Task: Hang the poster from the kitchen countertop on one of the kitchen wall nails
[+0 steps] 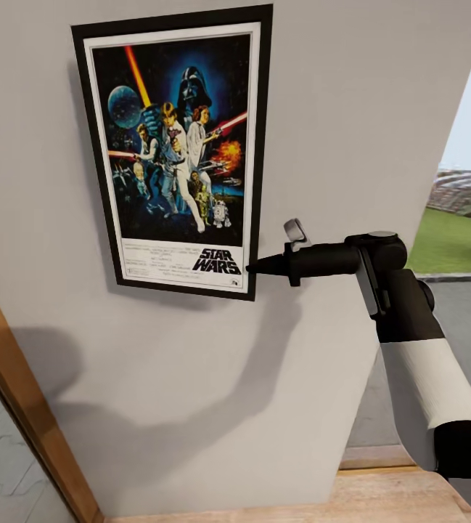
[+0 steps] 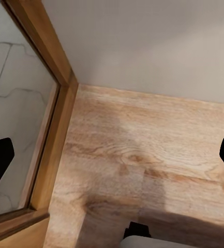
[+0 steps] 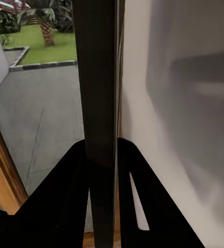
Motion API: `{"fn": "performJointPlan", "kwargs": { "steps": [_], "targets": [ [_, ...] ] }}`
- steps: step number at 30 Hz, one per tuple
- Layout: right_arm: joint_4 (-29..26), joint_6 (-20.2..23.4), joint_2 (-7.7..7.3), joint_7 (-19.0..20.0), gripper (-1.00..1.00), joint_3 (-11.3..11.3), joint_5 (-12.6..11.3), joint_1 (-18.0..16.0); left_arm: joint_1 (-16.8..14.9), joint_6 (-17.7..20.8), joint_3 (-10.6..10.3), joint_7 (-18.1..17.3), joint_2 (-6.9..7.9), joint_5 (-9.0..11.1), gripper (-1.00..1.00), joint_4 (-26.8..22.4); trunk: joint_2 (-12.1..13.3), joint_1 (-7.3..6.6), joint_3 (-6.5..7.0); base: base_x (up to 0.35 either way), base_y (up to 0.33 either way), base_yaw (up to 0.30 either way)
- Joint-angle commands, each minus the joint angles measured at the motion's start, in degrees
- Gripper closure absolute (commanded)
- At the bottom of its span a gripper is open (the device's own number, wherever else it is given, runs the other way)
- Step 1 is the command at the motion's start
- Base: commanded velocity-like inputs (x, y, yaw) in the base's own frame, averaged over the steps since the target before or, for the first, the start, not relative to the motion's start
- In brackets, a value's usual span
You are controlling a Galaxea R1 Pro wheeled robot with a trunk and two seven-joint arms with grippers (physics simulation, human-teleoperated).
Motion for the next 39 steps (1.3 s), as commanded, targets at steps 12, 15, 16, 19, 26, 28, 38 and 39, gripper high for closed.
{"fn": "performJointPlan", "kwargs": {
  "steps": [12, 15, 16, 19, 26, 28, 38, 39],
  "targets": [
    [-0.04, 0.82, -0.03, 0.36, 1.0, 0.03, 0.07, -0.03, 0.02, -0.09, 0.08, -0.11, -0.01, 0.16, -1.0, -0.07, -0.05, 0.03, -0.03, 0.02, 0.0, 0.0],
    [-0.04, 0.82, -0.03, 0.36, 1.0, 0.03, 0.07, -0.03, 0.02, -0.09, 0.08, -0.11, -0.01, 0.16, -1.0, -0.08, -0.05, 0.03, -0.03, 0.0, 0.0, 0.0],
    [-0.04, 0.82, -0.03, 0.36, 1.0, 0.03, 0.07, -0.03, 0.02, -0.09, 0.08, -0.11, -0.02, 0.16, -1.0, -0.09, -0.05, 0.03, -0.03, 0.0, 0.0, 0.0],
    [-0.07, 0.82, -0.03, 0.36, 1.0, 0.03, 0.07, -0.03, 0.02, -0.09, 0.08, -0.11, -0.01, 0.16, -1.0, -0.1, -0.05, 0.03, -0.03, 0.0, 0.0, 0.0],
    [-0.12, 0.82, -0.03, 0.36, 1.0, 0.03, 0.08, -0.03, 0.02, -0.09, 0.08, -0.11, -0.01, 0.16, -1.0, -0.06, -0.05, 0.03, -0.03, 0.057, 0.0, 0.0],
    [-0.12, 0.82, -0.03, 0.36, 1.0, 0.03, 0.07, -0.03, 0.02, -0.09, 0.08, -0.11, -0.01, 0.16, -1.0, -0.04, -0.05, 0.03, -0.03, 0.202, 0.0, 0.0],
    [-0.12, 0.82, -0.03, 0.36, 1.0, 0.03, 0.07, -0.03, 0.02, -0.09, 0.08, -0.11, -0.01, 0.16, -1.0, -0.08, -0.05, 0.03, -0.03, 0.036, 0.0, 0.0],
    [-0.13, 0.82, -0.03, 0.36, 1.0, 0.03, 0.07, -0.03, 0.02, -0.09, 0.08, -0.11, -0.01, 0.16, -1.0, -0.06, -0.05, 0.03, -0.03, 0.004, 0.0, 0.0]
  ]
}}
